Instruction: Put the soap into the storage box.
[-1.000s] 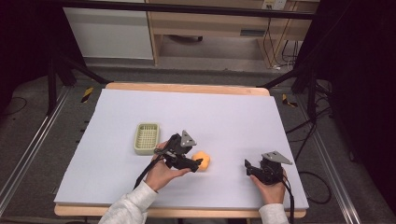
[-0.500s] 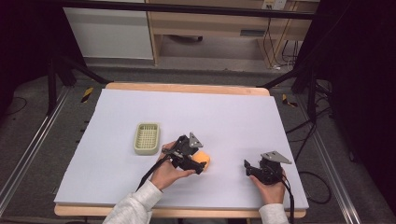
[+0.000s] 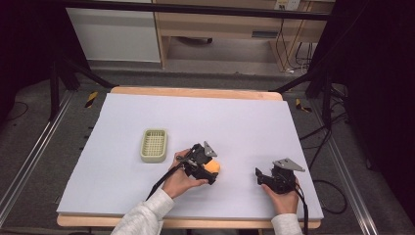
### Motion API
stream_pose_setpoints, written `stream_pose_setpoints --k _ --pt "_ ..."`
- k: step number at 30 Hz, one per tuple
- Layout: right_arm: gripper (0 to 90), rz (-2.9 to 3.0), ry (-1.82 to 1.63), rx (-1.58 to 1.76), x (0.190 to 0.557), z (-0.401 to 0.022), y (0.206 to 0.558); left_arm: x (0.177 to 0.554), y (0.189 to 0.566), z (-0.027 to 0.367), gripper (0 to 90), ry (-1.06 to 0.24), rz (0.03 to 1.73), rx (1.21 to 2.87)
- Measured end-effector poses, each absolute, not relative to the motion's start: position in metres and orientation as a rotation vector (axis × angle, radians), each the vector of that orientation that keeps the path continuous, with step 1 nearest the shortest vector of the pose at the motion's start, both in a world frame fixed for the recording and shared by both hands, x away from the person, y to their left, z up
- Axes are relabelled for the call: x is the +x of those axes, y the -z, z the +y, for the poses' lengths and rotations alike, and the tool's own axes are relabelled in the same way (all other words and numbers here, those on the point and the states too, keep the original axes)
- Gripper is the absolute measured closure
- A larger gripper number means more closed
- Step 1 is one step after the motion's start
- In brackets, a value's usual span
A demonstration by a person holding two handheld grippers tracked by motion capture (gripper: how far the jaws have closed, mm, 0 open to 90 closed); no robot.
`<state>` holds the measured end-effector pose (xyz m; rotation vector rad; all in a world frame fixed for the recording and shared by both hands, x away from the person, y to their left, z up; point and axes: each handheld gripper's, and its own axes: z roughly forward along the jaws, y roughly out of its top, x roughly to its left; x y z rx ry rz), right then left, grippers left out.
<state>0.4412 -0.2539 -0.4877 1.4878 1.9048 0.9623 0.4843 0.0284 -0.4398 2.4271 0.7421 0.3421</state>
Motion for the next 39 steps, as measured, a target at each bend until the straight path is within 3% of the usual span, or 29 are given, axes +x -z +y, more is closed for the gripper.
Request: stream_pose_setpoints --k 39 --pt "25.2 1.911 -0.963 1.482 0.441 -0.254 0.488 0.497 0.459 0.012 25.3 -0.285 0.736 2.524"
